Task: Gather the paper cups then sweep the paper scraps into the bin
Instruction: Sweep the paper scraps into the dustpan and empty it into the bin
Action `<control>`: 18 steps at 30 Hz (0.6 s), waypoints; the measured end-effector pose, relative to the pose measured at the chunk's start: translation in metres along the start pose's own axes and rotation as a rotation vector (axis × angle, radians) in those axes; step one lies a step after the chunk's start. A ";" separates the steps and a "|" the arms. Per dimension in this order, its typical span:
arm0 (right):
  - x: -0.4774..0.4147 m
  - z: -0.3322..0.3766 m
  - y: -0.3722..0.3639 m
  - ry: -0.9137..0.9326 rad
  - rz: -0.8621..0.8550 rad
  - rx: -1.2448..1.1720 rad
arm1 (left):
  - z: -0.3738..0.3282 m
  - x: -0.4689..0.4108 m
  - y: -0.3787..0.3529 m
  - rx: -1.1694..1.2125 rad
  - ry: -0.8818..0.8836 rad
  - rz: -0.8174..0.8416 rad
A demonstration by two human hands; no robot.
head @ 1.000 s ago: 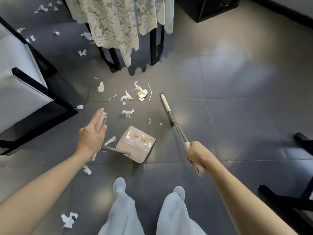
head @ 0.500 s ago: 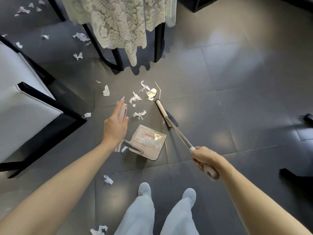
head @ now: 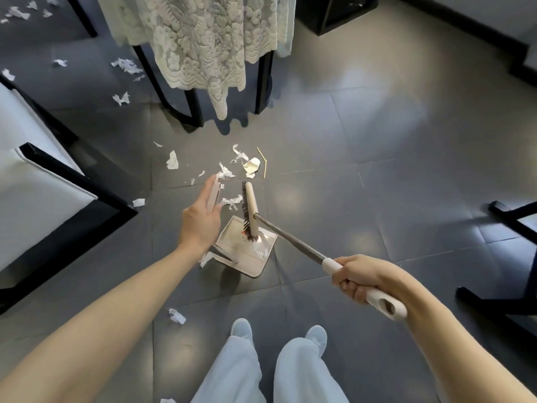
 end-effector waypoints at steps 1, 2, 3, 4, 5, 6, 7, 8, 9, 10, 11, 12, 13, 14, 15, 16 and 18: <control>0.000 0.009 0.001 0.026 -0.017 0.017 | 0.003 0.000 0.006 0.015 0.010 -0.012; -0.002 0.018 0.002 0.054 -0.040 0.042 | 0.007 0.000 0.011 0.027 0.022 -0.027; -0.006 0.028 0.003 0.084 -0.064 0.064 | 0.010 0.000 0.017 0.035 0.033 -0.042; -0.012 0.040 0.005 0.116 -0.088 0.081 | 0.013 -0.001 0.023 0.047 0.042 -0.055; -0.021 0.052 0.008 0.149 -0.108 0.093 | 0.016 -0.002 0.029 0.059 0.051 -0.066; -0.031 0.064 0.012 0.180 -0.131 0.107 | 0.018 -0.004 0.034 0.065 0.064 -0.076; -0.044 0.076 0.016 0.213 -0.154 0.122 | 0.021 -0.007 0.039 0.061 0.078 -0.085; -0.057 0.088 0.021 0.245 -0.179 0.148 | 0.024 -0.012 0.043 0.050 0.093 -0.090; -0.070 0.101 0.027 0.276 -0.201 0.189 | 0.025 -0.017 0.045 0.040 0.105 -0.093; -0.082 0.114 0.033 0.308 -0.220 0.242 | 0.026 -0.021 0.048 0.036 0.115 -0.097; -0.095 0.127 0.039 0.336 -0.238 0.293 | 0.025 -0.026 0.049 0.034 0.123 -0.105; -0.108 0.140 0.046 0.357 -0.253 0.337 | 0.025 -0.031 0.051 0.036 0.135 -0.121; -0.121 0.151 0.054 0.371 -0.260 0.374 | 0.025 -0.035 0.052 0.038 0.151 -0.141; -0.135 0.162 0.064 0.378 -0.267 0.410 | 0.025 -0.041 0.052 0.034 0.167 -0.160; -0.148 0.173 0.074 0.376 -0.274 0.446 | 0.023 -0.047 0.051 0.025 0.180 -0.168; -0.159 0.181 0.083 0.369 -0.280 0.482 | 0.021 -0.054 0.051 0.017 0.191 -0.164; -0.181 0.197 0.098 0.341 -0.267 0.559 | 0.015 -0.071 0.054 0.030 0.219 -0.156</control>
Point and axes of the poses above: each hand's wrist, its own x-axis away from the middle knuckle, its own y-axis out of the back of the hand, z = x × y, the point moved 10 cm from there along -x, towards the middle knuckle, and after that the axes turned 15 degrees about y, right-handed, at the moved point
